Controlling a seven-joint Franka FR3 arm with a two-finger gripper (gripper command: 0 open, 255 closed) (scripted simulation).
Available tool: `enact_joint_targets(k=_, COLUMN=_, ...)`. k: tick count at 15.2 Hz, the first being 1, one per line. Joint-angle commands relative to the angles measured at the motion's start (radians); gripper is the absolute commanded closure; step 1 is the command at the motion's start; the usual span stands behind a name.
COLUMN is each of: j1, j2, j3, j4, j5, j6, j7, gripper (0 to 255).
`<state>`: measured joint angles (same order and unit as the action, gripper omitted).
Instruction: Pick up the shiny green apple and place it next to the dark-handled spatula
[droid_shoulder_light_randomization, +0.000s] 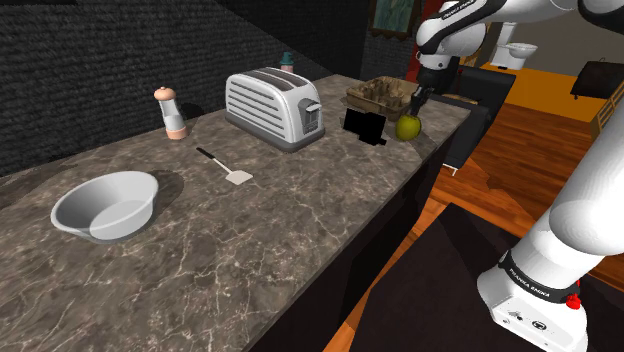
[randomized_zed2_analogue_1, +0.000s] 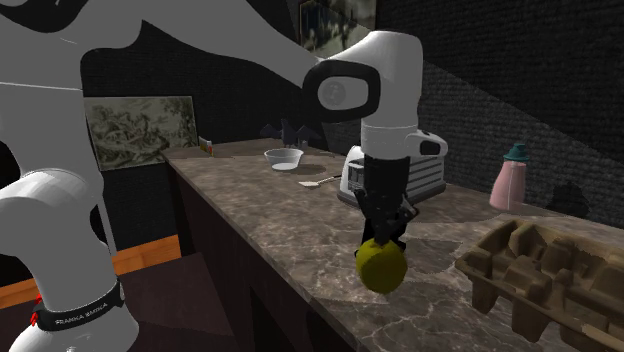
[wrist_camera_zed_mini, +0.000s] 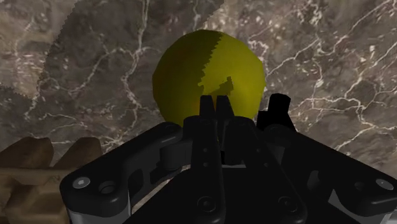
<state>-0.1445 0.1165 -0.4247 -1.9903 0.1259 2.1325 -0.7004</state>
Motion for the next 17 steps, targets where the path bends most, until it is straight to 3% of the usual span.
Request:
enact_joint_targets(k=1, j1=0.0, j2=-0.009, j3=-0.001, j4=0.015, j5=-0.006, j6=-0.024, j7=0.004, gripper=255)
enact_joint_targets(k=17, j1=0.003, j2=-0.063, j3=-0.004, j4=0.171, j5=-0.04, j6=-0.227, j7=0.035, gripper=255)
